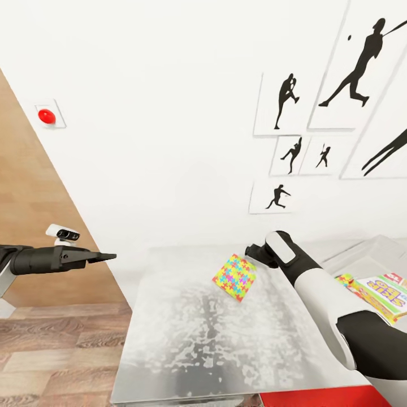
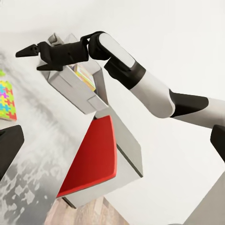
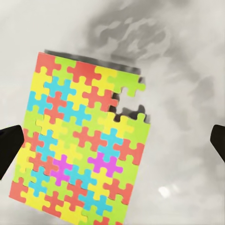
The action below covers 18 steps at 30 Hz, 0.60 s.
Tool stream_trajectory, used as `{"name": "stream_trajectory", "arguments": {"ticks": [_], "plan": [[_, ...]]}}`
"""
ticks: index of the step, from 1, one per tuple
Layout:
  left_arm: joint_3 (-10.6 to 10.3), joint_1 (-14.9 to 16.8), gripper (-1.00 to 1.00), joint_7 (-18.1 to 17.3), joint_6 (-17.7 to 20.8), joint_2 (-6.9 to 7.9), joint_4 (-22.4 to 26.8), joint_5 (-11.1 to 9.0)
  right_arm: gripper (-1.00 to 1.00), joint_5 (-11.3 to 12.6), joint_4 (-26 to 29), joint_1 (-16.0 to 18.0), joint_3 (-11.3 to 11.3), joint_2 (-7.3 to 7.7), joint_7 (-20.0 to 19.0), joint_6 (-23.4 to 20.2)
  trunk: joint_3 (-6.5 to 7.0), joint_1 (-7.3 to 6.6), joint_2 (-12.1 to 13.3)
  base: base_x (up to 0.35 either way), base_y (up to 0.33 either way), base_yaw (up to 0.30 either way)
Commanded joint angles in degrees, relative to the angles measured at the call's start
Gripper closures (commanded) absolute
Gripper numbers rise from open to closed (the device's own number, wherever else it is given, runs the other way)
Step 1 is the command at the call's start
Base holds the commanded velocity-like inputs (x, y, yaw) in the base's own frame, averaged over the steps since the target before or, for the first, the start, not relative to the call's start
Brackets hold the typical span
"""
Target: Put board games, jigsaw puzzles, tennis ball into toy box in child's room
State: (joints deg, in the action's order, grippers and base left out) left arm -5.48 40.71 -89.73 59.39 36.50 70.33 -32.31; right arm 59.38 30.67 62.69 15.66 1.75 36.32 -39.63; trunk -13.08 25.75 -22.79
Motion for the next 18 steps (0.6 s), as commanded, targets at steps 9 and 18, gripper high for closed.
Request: {"name": "stream_trajectory", "arguments": {"ticks": [9,18], "plan": [[-0.1,0.1,-1.00,-0.3,0.6,0.06,0.0,0.0,-1.00,0.6,0.1,0.1,0.6,0.09,0.3,0.0,-0.97,0.03,-0.1,0.000,0.000,0.000],[-0.1,0.1,-1.00,-0.3,0.6,0.06,0.0,0.0,-1.00,0.6,0.1,0.1,0.5,0.13,0.1,-0.1,-1.82,0.03,-0.1,0.000,0.000,0.000]]}}
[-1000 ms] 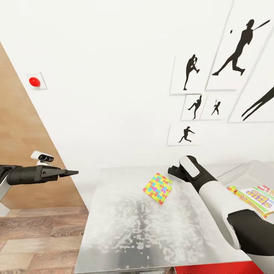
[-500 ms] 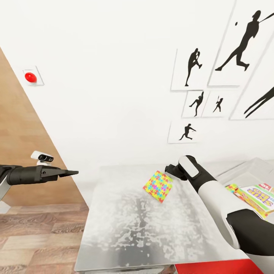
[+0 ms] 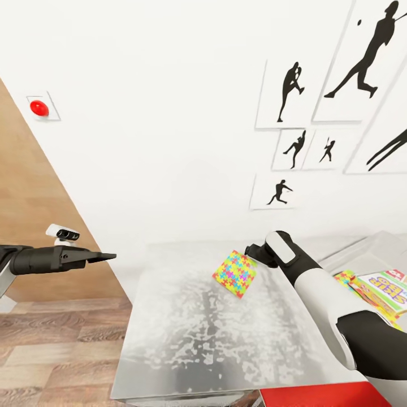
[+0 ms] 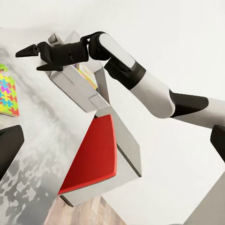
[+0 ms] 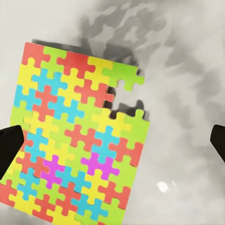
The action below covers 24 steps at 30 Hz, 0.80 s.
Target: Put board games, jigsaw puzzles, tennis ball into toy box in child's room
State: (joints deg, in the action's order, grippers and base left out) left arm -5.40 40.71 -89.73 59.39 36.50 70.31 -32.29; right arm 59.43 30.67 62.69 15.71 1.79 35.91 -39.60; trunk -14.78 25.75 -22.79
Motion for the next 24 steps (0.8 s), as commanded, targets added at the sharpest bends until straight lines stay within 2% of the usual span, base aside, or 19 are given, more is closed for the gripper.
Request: {"name": "stream_trajectory", "arguments": {"ticks": [1,8,24], "plan": [[-0.1,0.1,-1.00,-0.3,0.6,0.06,0.0,0.0,-1.00,0.6,0.1,0.1,0.4,0.07,0.1,-0.1,-0.21,0.03,-0.1,0.000,0.000,0.000],[1.3,0.1,-1.00,-0.3,0.6,0.06,-0.2,0.0,-1.00,0.5,0.2,0.1,0.5,0.16,-5.8,-0.1,-0.87,0.03,-0.1,0.000,0.000,0.000],[1.6,0.1,-1.00,-0.3,0.6,0.06,-0.3,0.1,-1.00,0.4,0.1,0.1,0.5,0.56,-6.7,0.1,-2.38,0.03,-0.1,0.000,0.000,0.000]]}}
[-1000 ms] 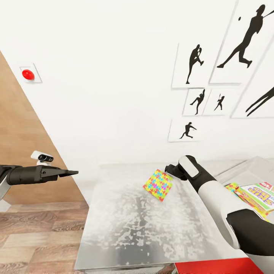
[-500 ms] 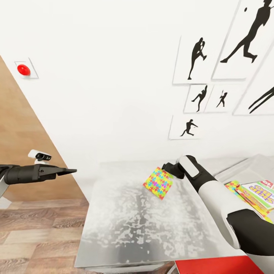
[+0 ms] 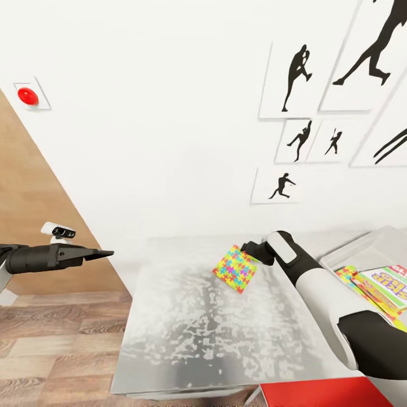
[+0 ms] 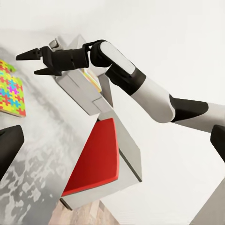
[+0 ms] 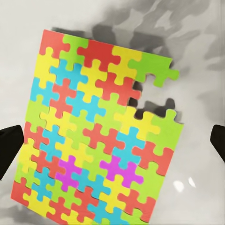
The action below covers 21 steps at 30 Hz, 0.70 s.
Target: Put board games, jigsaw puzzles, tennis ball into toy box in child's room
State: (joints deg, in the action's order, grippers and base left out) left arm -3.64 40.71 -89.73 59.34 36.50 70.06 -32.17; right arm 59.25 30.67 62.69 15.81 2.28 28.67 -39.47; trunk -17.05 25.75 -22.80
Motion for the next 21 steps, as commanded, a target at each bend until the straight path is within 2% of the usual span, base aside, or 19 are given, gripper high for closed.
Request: {"name": "stream_trajectory", "arguments": {"ticks": [1,21], "plan": [[-0.1,0.1,-1.00,-0.3,0.6,0.06,0.0,0.0,-1.00,0.6,0.1,0.1,0.4,0.12,0.5,0.0,-0.21,0.03,-0.1,0.000,0.000,0.000],[-0.1,0.1,-1.00,-0.3,0.6,0.06,0.0,0.1,-1.00,0.1,0.1,0.1,0.5,-0.01,0.5,0.0,-2.09,0.03,-0.1,0.000,0.000,0.000]]}}
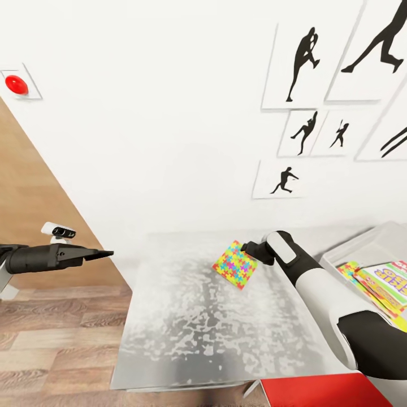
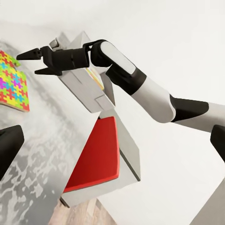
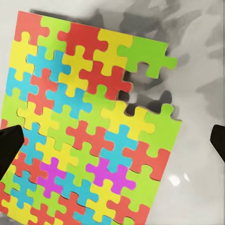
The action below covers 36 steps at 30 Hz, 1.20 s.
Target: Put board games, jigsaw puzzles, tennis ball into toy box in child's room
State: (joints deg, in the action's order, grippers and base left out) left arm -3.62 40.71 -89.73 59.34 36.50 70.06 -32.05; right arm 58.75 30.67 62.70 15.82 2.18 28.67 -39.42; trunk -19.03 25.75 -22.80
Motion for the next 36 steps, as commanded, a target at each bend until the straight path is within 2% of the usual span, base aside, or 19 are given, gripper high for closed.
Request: {"name": "stream_trajectory", "arguments": {"ticks": [1,5,8,23,36], "plan": [[-0.1,0.1,-1.00,-0.3,0.6,0.06,0.0,0.0,-1.00,-0.1,0.1,0.1,0.4,0.07,0.5,0.0,-0.20,0.03,-0.1,0.000,0.000,0.000],[-0.1,0.1,-1.00,-0.3,0.6,0.06,0.0,0.0,-1.00,-3.1,0.1,0.1,0.4,-0.17,0.3,0.0,-0.58,0.03,-0.1,0.000,0.000,0.000],[-0.1,0.1,-1.00,-0.3,0.6,0.06,0.0,0.0,-1.00,-3.9,0.1,0.1,0.3,-0.28,0.2,0.0,-0.86,0.03,-0.1,0.000,0.000,0.000],[-0.1,0.1,-1.00,-0.3,0.6,0.06,-0.1,0.0,-1.00,-4.3,0.1,0.1,0.3,-0.42,0.2,0.0,-2.28,0.03,-0.1,0.000,0.000,0.000],[0.0,0.1,-1.00,-0.3,0.6,0.06,-2.2,0.0,-1.00,-4.3,0.1,0.1,0.3,-0.43,0.2,0.1,-3.50,0.03,-0.1,0.000,0.000,0.000]]}}
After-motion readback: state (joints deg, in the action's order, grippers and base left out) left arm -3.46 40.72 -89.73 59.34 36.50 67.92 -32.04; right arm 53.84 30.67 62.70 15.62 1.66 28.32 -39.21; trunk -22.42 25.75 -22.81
